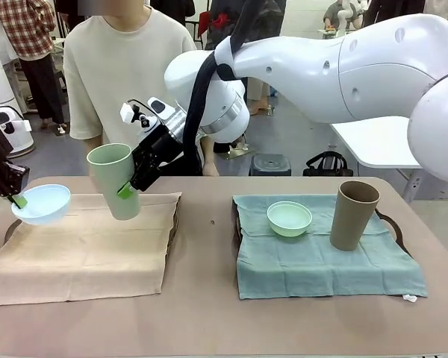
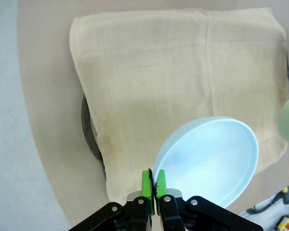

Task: Set up a tray with a mat and arrange the tableware.
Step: Place the Picnic Bowl and Reusable plastic cup back onto the Handle tray in front of the human's position.

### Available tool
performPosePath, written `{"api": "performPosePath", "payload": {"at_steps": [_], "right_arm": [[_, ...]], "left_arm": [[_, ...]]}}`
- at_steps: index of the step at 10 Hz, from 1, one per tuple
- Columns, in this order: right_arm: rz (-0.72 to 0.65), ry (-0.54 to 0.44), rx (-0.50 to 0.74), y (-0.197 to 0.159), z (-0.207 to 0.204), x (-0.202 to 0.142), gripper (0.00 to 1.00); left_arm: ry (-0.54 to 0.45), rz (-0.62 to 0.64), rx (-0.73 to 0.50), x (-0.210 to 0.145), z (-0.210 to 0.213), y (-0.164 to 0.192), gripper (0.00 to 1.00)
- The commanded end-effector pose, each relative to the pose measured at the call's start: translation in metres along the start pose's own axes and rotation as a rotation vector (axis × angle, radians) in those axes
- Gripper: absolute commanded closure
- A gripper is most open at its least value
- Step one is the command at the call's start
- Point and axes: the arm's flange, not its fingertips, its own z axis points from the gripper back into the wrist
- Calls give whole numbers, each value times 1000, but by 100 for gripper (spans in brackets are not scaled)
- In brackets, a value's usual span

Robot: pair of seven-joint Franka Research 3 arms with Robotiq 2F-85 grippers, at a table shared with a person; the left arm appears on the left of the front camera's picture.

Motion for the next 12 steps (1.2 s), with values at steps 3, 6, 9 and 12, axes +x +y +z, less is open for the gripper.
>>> {"api": "performPosePath", "payload": {"at_steps": [3, 6, 9, 12], "right_arm": [[9, -1, -1, -2, 0, -2, 15], [59, -23, 15, -10, -24, -15, 15], [70, -57, 0, -14, -37, -28, 15], [67, -85, -4, -20, -46, -44, 15]], "left_arm": [[-9, -5, 3, -1, 5, -2, 96], [-37, -73, 73, 5, -17, -3, 96], [-22, -48, 55, 16, -42, 2, 96], [6, -42, 21, 27, -66, 3, 96]]}}
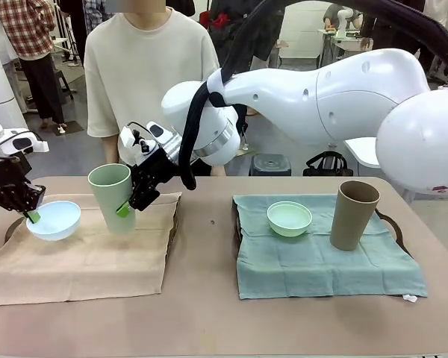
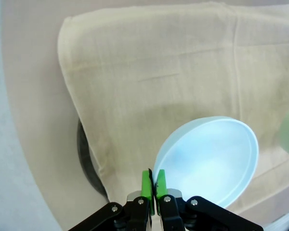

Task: Set up a tray with a mat and arrange the tableware.
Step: Place the Picnic Bowl and Reusable plastic cup back onto the Handle tray in front of the human's position.

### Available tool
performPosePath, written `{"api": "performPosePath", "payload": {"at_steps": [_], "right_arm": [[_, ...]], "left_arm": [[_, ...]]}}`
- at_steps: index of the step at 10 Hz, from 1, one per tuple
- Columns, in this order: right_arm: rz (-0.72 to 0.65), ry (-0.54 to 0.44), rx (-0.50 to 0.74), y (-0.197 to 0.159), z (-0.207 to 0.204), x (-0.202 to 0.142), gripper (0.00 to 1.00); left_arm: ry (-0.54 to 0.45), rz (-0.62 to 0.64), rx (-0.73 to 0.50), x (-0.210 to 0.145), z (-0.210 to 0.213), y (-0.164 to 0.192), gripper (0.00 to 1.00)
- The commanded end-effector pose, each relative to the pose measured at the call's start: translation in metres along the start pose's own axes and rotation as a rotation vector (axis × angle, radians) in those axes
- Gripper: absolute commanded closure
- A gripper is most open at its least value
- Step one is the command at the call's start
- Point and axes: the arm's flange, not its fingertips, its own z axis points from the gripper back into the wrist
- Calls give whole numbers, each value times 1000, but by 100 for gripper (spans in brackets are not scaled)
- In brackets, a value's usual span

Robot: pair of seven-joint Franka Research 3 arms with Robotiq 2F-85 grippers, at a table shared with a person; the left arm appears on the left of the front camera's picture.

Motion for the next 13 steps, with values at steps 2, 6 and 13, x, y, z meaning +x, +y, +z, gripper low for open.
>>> {"api": "performPosePath", "payload": {"at_steps": [2, 6, 13], "right_arm": [[7, -36, -2, -4, -9, -13, 15], [-3, -32, -2, -5, -16, -27, 15], [5, -21, -6, -2, -17, -28, 15]], "left_arm": [[-49, -8, -45, 11, -7, -4, 96], [-79, -21, -36, 14, -8, -12, 96], [-57, -43, -40, 16, -28, -22, 96]]}}
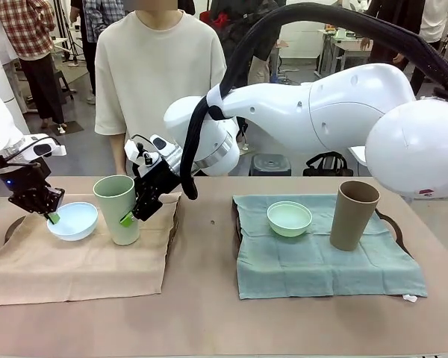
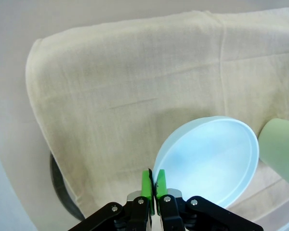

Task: Set up a tray with a mat and arrange the tableware.
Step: Place the Picnic Bowl and Reusable plastic cup back onto the Handle tray in front of the human's position.

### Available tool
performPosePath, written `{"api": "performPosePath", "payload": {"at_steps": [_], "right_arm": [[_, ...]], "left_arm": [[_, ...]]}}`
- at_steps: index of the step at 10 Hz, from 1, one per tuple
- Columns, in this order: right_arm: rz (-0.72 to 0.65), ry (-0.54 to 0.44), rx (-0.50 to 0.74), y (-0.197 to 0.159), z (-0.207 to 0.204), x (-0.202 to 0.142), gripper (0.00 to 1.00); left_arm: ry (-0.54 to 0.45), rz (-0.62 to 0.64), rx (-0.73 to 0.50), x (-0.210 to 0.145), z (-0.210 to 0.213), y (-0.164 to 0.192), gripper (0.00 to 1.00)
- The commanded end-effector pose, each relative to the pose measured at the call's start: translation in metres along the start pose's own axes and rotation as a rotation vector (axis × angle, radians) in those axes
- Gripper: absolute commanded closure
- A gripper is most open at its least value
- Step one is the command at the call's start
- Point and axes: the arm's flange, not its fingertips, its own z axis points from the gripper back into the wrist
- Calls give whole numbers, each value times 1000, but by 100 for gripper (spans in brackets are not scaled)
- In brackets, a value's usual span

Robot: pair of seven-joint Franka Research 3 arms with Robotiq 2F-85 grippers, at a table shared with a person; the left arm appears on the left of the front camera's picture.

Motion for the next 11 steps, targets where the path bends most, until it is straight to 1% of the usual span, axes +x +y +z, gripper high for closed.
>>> {"api": "performPosePath", "payload": {"at_steps": [1, 2, 3, 4, 5, 6, 7, 8, 9, 10, 11], "right_arm": [[20, -18, -15, 1, -1, 0, 15], [20, -10, -10, 3, -2, 0, 11], [11, 24, -16, 3, 1, 2, 0], [-34, 83, -34, 6, 8, 6, 0], [-77, 135, -27, 8, 18, 10, 0], [-108, 183, -42, 13, 32, 12, 0], [-140, 218, -55, 14, 46, 13, 0], [-188, 266, -65, 21, 59, 12, 0], [-242, 306, -78, 24, 71, 15, 0], [-313, 360, -101, 31, 86, 19, 0], [-402, 392, -136, 36, 106, 35, 0]], "left_arm": [[-5, -17, -14, 3, -6, 4, 84], [3, -8, -11, 1, -7, 5, 36], [1, -11, -10, 2, -3, 5, 24], [-4, -9, -16, -2, 3, 6, 0], [14, -8, -2, -3, 10, 7, 4], [11, -22, -6, -7, 15, 7, 54], [16, -35, -15, -9, 22, 7, 0], [28, -45, -42, -16, 28, 7, 34], [28, -63, -47, -19, 40, 7, 0], [4, -91, -29, -25, 52, 5, 14], [-21, -138, -10, -27, 74, 0, 14]]}}
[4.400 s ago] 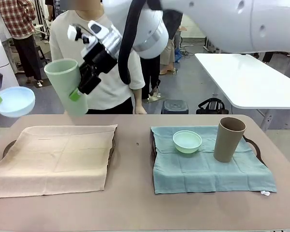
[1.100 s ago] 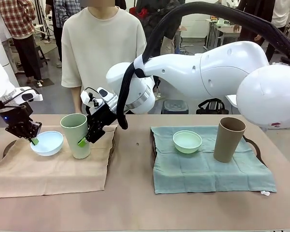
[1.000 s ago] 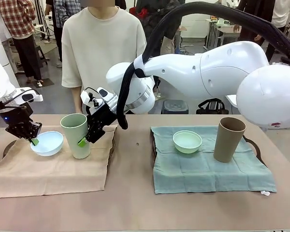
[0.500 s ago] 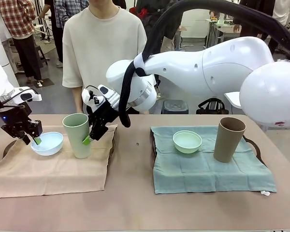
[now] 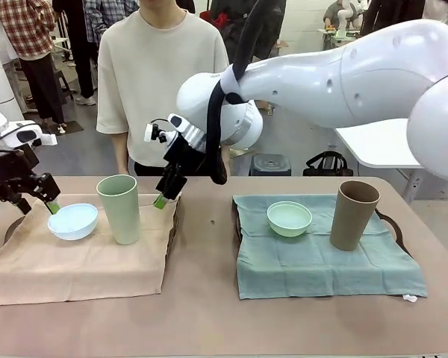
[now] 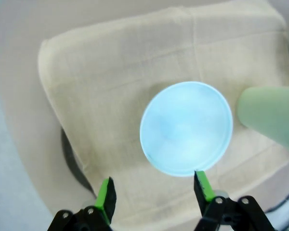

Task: Set up a tray with a mat and arrange the tableware.
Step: Place the Picnic Bowl and Reusable plastic cup back onto the Handle tray in front of the human's position.

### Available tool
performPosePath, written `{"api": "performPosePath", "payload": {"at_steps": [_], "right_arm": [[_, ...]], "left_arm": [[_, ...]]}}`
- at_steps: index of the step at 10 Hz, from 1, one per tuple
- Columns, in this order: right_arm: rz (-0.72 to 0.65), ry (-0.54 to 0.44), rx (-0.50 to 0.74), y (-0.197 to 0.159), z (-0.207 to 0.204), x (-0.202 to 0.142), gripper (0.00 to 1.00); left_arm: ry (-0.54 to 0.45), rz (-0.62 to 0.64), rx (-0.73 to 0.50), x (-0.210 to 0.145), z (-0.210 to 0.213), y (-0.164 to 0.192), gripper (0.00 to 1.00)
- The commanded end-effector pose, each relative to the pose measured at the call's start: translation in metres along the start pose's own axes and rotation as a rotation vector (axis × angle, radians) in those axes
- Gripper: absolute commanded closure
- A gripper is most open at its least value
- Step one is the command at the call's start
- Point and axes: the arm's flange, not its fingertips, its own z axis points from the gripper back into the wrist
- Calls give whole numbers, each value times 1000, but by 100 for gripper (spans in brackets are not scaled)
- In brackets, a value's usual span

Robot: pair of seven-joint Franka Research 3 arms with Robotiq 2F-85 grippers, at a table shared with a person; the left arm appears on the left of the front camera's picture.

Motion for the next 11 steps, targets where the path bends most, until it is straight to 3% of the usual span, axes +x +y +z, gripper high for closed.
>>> {"api": "performPosePath", "payload": {"at_steps": [1, 4, 7, 9, 11], "right_arm": [[-200, 98, -32, 26, 49, 12, 0], [-592, 238, -147, 43, 139, 18, 0], [-799, 477, -302, 94, 202, 28, 0], [-875, 486, -352, 125, 248, 25, 0], [-925, 399, -387, 151, 292, -7, 0]], "left_arm": [[-41, -96, 39, -13, 39, -10, 14], [-57, -207, 106, -9, 92, -55, 14], [-52, -230, 110, -4, 112, -89, 14], [-97, -240, 134, -5, 136, -105, 14], [-98, -219, 112, -5, 134, -98, 14]]}}
